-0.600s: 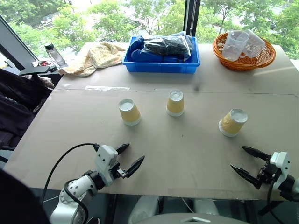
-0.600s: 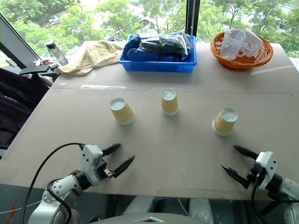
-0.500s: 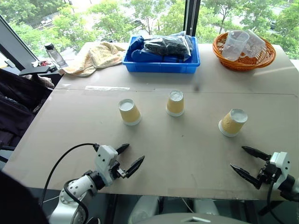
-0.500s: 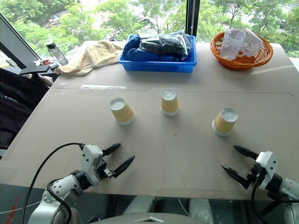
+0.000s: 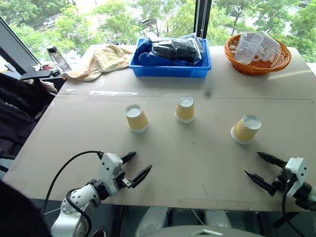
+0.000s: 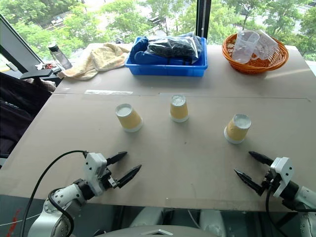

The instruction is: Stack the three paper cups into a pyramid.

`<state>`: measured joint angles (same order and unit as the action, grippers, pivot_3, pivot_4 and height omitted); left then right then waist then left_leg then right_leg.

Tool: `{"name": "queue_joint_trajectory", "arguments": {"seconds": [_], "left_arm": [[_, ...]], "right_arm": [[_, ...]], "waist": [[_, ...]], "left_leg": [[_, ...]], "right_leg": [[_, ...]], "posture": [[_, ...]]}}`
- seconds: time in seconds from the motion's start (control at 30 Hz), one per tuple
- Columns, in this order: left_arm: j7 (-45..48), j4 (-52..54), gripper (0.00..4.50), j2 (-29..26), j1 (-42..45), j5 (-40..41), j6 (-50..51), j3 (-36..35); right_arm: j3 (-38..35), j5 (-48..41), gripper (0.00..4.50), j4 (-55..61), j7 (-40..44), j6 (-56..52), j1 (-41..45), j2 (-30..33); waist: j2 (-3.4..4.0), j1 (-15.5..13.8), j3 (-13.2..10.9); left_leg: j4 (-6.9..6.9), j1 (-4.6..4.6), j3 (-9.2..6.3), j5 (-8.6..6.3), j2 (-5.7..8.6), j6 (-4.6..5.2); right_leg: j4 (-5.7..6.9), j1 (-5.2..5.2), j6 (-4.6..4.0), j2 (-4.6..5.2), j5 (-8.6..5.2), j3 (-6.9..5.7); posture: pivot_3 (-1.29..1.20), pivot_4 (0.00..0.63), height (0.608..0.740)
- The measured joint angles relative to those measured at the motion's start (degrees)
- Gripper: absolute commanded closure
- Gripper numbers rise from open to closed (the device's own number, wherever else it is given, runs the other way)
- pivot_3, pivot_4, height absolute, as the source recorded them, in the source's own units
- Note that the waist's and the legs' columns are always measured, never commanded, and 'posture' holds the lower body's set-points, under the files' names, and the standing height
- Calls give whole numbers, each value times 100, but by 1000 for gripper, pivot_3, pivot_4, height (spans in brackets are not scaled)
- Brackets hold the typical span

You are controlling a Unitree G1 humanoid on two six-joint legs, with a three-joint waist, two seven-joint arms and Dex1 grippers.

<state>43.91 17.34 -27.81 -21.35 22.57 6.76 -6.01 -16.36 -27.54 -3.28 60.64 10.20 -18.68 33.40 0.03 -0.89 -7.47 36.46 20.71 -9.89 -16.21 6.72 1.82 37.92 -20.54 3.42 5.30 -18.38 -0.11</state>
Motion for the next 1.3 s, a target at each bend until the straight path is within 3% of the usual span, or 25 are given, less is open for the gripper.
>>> {"name": "queue_joint_trajectory", "arguments": {"seconds": [0.3,0.57,1.3], "left_arm": [[439,-82,0,-534,354,84,216,-35],[1281,732,0,-1745,1895,1385,1442,-362],[1971,948,0,-1983,2140,2422,2035,-767]], "right_arm": [[-167,-69,11,56,-547,-46,489,-142],[-112,-198,11,387,-1247,-902,1663,-186],[-25,-266,11,516,-1327,-1328,1844,-360]], "waist": [[26,9,-26],[15,45,-44],[18,158,-51]], "left_leg": [[4,5,2,0,1,0],[2,18,0,2,-1,-3],[7,21,1,2,-1,-3]], "right_leg": [[7,-2,0,0,1,3],[4,-17,0,-3,1,5],[12,-24,1,-5,1,12]], "posture": [[0,150,740],[0,150,740],[0,150,740]]}}
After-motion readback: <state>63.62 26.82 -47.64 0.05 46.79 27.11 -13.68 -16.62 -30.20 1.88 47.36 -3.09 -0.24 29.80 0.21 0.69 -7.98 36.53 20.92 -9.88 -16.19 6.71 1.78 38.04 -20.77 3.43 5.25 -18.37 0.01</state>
